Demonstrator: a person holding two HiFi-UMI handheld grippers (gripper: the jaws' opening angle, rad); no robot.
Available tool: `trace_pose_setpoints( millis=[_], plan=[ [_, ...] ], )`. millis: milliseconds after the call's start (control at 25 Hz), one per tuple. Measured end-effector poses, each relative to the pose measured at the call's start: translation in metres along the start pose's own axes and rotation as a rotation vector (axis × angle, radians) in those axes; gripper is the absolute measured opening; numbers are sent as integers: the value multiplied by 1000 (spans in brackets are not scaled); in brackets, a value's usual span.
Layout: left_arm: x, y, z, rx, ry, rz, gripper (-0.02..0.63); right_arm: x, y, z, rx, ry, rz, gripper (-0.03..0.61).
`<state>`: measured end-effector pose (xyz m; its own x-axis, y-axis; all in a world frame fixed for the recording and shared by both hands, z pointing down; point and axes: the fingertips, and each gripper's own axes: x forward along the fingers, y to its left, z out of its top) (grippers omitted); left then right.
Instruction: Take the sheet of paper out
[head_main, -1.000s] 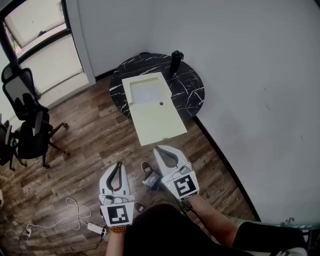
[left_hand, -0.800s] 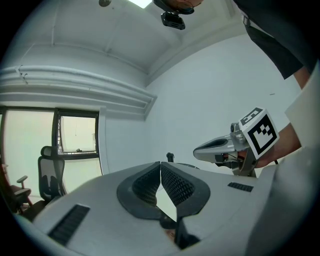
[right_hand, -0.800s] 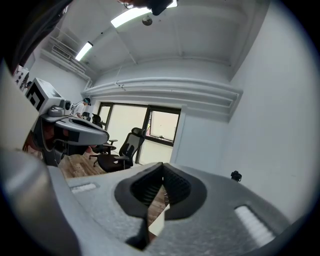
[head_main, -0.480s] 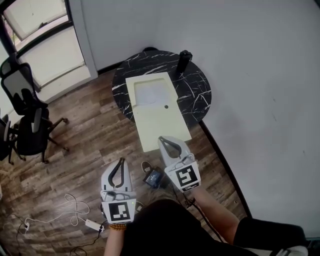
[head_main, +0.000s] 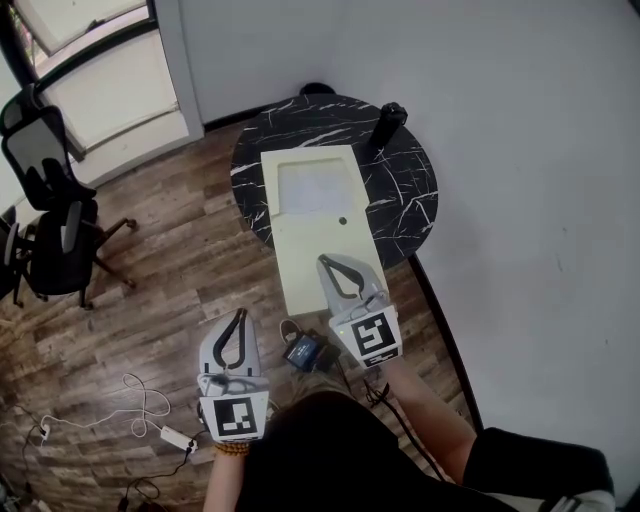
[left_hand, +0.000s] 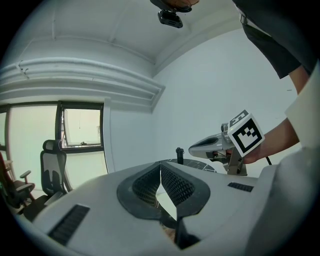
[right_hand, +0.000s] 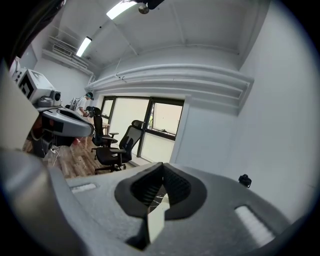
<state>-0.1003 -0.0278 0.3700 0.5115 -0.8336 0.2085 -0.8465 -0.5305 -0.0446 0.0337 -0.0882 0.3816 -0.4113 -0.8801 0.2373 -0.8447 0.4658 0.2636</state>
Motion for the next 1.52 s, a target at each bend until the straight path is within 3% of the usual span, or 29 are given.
trace_pose_setpoints(
  millis=[400,760,1040,1120,1520],
  plan=[
    [45,15,-9,-32,47,70,8,57,-43,-38,-156,59,99,-2],
    [72,24,-19,-49,98,124,8,115,-95,-100,-461,143,168,0],
    [89,28,-26,-53,133,144,8,162,-123,-171,-606,281,296,2],
    [94,29,-26,-46,142,144,8,173,-126,-191,-636,318,353,86],
    [112,35,-33,-38,176,161,8,216,-129,-284,-713,502,543,86]
  ],
)
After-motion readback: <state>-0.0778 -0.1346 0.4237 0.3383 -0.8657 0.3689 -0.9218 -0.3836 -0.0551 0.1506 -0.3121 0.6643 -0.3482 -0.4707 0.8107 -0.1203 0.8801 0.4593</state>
